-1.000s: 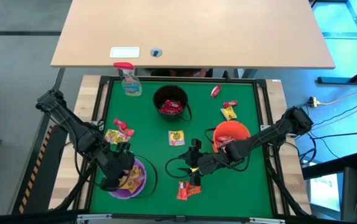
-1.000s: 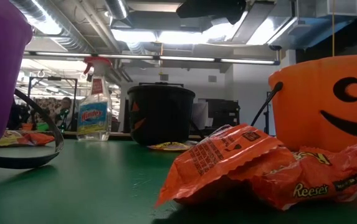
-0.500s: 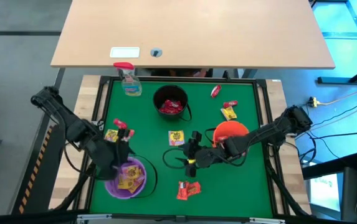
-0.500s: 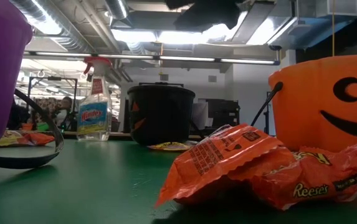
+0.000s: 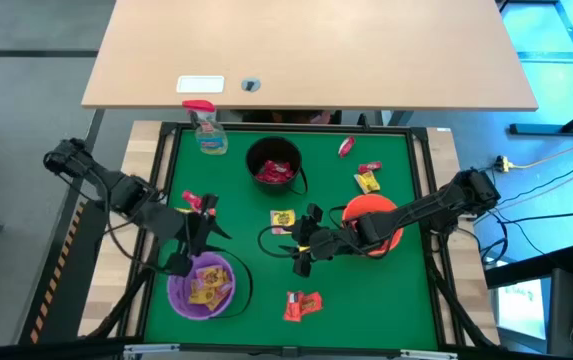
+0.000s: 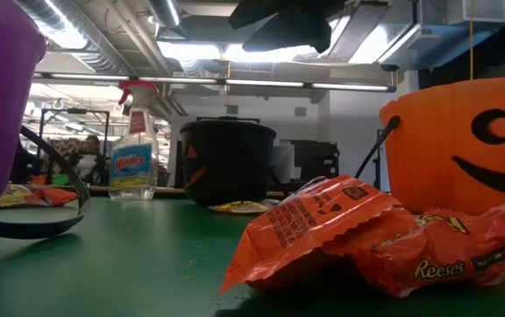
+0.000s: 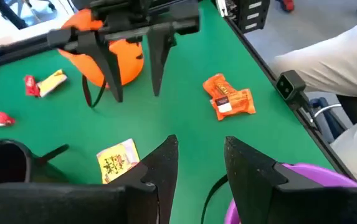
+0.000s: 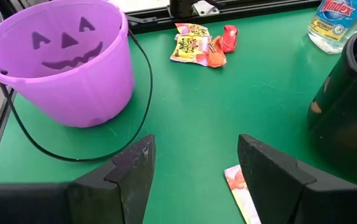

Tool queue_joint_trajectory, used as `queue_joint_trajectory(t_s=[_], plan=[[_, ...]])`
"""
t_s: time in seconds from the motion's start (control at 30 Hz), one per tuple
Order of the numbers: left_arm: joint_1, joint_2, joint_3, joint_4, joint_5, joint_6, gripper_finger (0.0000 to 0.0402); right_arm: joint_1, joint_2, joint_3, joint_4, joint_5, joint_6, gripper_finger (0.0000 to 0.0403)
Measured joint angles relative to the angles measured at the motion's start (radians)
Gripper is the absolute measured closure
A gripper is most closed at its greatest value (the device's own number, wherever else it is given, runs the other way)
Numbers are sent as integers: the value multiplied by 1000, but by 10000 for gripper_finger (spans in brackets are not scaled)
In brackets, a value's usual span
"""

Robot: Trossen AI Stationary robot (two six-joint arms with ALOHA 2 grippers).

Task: Sort candy
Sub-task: Put the yellow candy into the violet bucket

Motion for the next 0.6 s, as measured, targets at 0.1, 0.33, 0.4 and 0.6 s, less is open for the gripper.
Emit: queue_joint_trajectory(t_s=[0.1,0.33,0.4,0.6], plan=[[57,-29,-67,51,35,2,279,0,2,0,1,0,0,178],[141,-118,-172,182,94,-2,279,-3,56,2,-2,-7,-3,178],[154,-148,-195,205,100,3,279,-13,81,2,5,-12,-3,178],[183,-248,-277,281,99,6,279,-61,134,1,6,-19,2,178]])
